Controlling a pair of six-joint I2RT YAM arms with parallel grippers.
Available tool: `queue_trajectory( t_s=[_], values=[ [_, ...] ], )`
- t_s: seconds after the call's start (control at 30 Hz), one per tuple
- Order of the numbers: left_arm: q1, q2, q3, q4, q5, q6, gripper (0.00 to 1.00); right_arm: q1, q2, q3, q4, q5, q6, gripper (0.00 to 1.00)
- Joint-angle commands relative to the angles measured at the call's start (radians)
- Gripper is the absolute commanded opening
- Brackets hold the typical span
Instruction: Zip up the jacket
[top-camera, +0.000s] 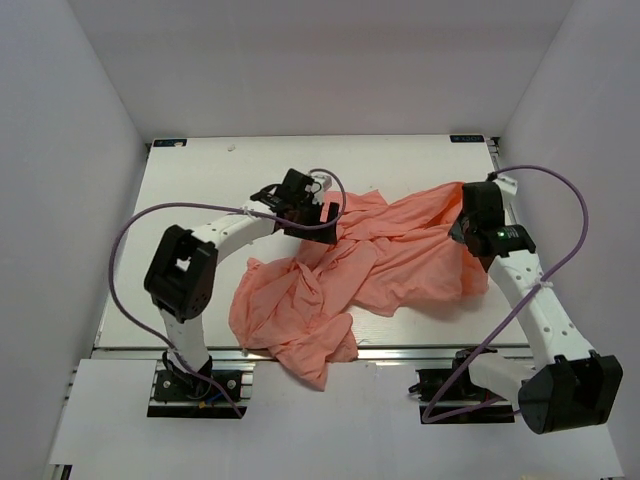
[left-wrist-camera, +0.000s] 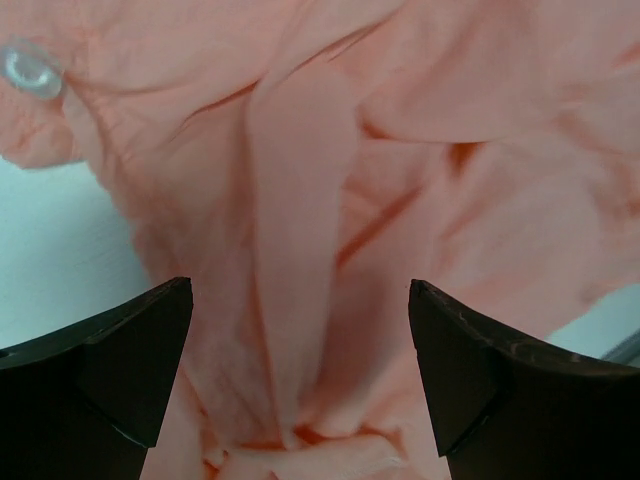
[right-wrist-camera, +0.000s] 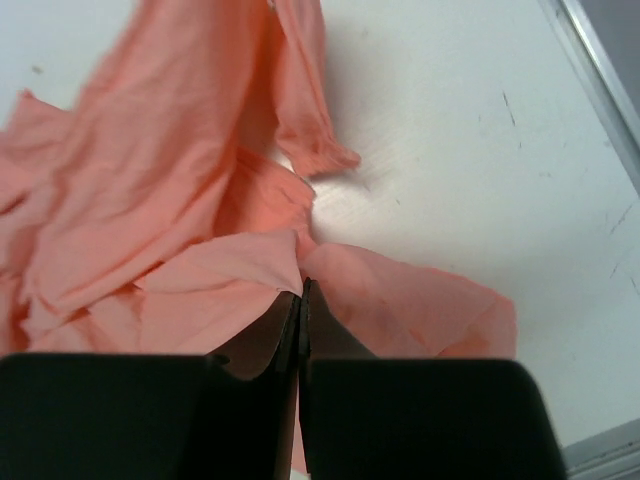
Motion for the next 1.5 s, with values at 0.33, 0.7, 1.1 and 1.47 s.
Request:
queue_trajectory(
  t_s=[0.33,0.7,1.1,1.47],
  values=[
    [0.011,0.046,-0.027,-0.009,0.054,0.017,0.0,-0.015,-0.018,0.181,0.03,0.058,-0.061,0.0],
    [0.149,-0.25,-0.078,-0.002,-0.366,-0.17,0.0,-0.07,0.005,0.264,0.034,0.138,-0.114,0.0],
    [0.336,-0.437,0.069,0.075,-0.073,-0.081,0.0,-0.087,-0.092,0.323,0.32,-0.242,-0.318,0.0],
    [0.336,-0.716,0.31,0.045,-0.056,-0.066,0.0,-0.087,-0.193,0.695,0.343,-0.049,-0.484,0.0]
  ],
)
